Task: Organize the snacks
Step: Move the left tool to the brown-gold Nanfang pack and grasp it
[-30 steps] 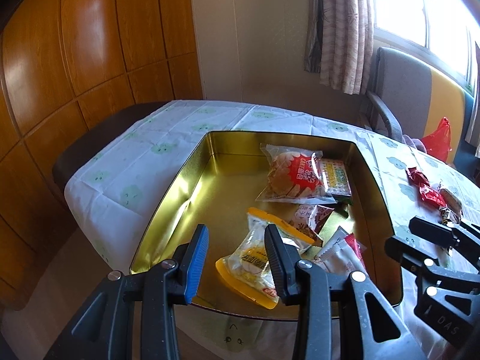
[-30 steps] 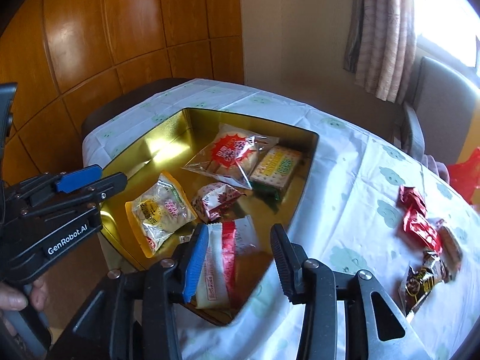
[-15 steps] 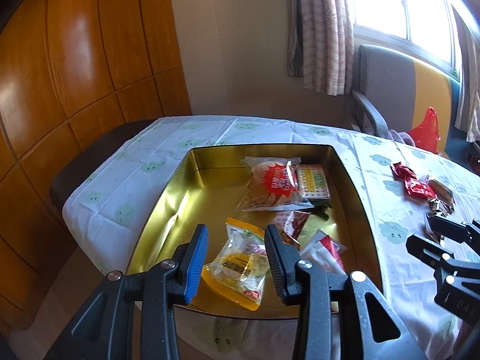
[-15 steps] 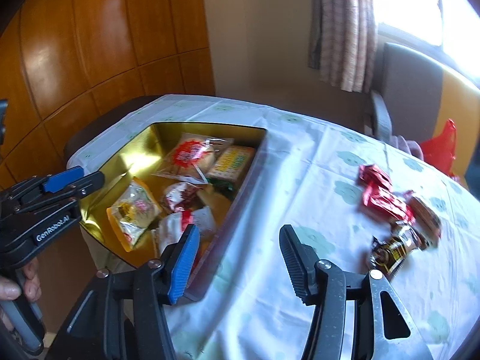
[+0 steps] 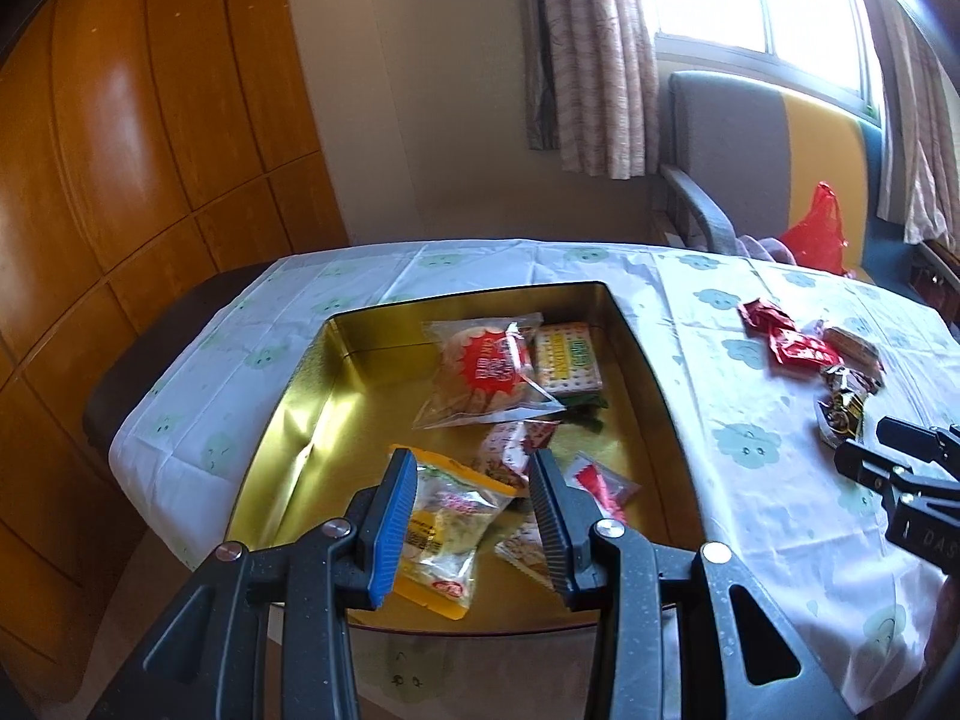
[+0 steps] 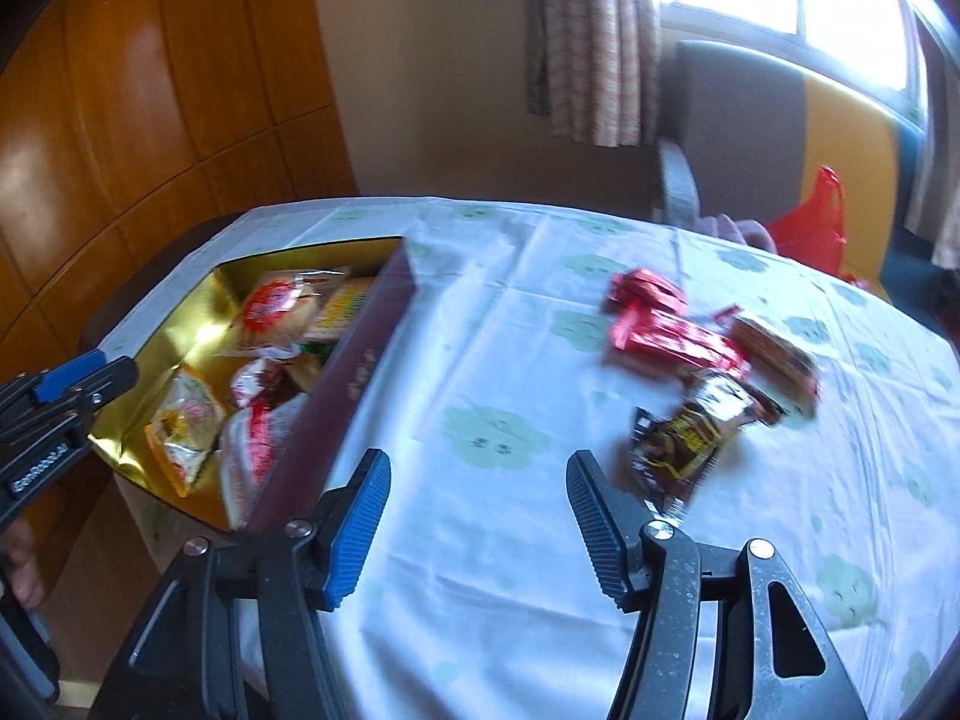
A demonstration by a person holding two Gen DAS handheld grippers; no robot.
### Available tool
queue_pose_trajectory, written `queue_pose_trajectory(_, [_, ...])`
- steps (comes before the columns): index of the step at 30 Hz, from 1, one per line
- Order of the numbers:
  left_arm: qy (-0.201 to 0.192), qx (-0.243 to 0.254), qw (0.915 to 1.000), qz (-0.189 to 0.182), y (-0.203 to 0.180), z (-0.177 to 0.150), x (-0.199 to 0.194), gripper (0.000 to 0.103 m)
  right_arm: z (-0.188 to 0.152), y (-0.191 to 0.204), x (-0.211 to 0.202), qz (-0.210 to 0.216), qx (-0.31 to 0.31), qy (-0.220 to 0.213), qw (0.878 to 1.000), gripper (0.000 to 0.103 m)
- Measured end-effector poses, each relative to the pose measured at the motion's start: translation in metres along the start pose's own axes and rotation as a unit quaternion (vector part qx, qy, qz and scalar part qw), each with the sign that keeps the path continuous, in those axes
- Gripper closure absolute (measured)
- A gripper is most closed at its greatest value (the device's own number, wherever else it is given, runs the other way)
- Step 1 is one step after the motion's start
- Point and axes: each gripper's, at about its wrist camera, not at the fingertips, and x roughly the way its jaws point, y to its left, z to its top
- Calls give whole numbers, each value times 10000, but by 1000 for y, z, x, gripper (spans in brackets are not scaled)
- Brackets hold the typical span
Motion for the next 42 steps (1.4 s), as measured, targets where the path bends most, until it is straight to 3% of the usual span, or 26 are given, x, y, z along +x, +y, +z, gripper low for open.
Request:
queue_pose_trajectory(14, [-27, 570, 9978, -328, -44, 4, -2, 64, -20, -63, -9, -520, 630, 60, 9966, 38])
queue_pose_trajectory(29, [-34, 1203, 9902, -714, -95, 10, 2, 64, -43, -115, -17, -990, 1081, 152, 9891, 36])
queue_pose_trajectory(35, [92, 1448, 9833, -1101, -122, 15, 9, 64, -49, -131, -20, -1158, 1221, 147, 9856, 36])
queue_pose_trajectory(42, [448, 1744, 9659, -1859, -169, 21, 24, 64, -57, -149, -20, -1318, 1376, 229, 9814, 35])
